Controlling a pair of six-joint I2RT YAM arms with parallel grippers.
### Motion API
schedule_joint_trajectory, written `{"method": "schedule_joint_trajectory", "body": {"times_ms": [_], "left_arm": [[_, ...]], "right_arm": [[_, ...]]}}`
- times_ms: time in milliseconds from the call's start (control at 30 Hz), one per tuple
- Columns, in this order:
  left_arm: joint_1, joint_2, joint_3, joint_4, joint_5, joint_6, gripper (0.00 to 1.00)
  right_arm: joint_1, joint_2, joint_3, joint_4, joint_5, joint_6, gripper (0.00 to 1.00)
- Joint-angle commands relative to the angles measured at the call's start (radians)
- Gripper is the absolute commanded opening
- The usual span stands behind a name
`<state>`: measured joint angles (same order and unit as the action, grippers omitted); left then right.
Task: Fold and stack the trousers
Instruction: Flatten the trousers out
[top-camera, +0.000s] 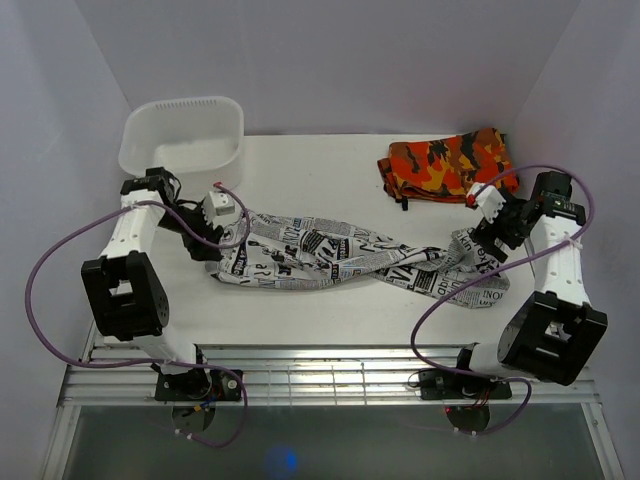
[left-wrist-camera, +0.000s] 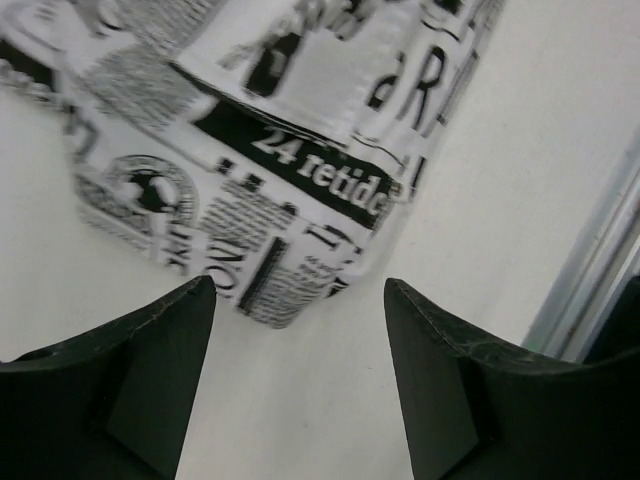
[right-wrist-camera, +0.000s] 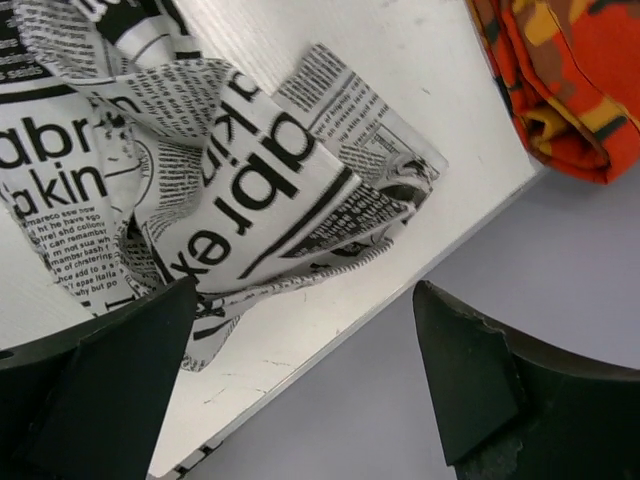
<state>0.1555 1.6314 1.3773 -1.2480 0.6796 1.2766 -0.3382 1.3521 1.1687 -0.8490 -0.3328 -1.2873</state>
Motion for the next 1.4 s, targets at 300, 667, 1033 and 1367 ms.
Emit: {"method": "schedule_joint_trajectory", "body": {"times_ms": [300, 667, 1033, 1367], "left_arm": [[-0.105, -0.005, -0.28, 0.257, -0.08, 0.001, 0.81], [-0.102, 0.039, -0.261, 0.443, -0.195, -0.178, 0.01], [0.033, -0.088, 0.06, 0.139, -0.077, -0.226, 0.0], [0.116, -0.287, -0.257, 0.402, -0.334, -0.223, 0.0]], "right_arm": [[0.195, 0.128, -0.056, 0.067, 0.053, -0.172, 0.94], [0.116, 0.095, -0.041, 0.087, 0.156, -0.228, 0.08], [-0.074, -0.344, -0.458, 0.111, 0.213, -0.619, 0.6], [-0.219, -0.26, -0.174, -0.042, 0.011, -0.555, 0.91]]}}
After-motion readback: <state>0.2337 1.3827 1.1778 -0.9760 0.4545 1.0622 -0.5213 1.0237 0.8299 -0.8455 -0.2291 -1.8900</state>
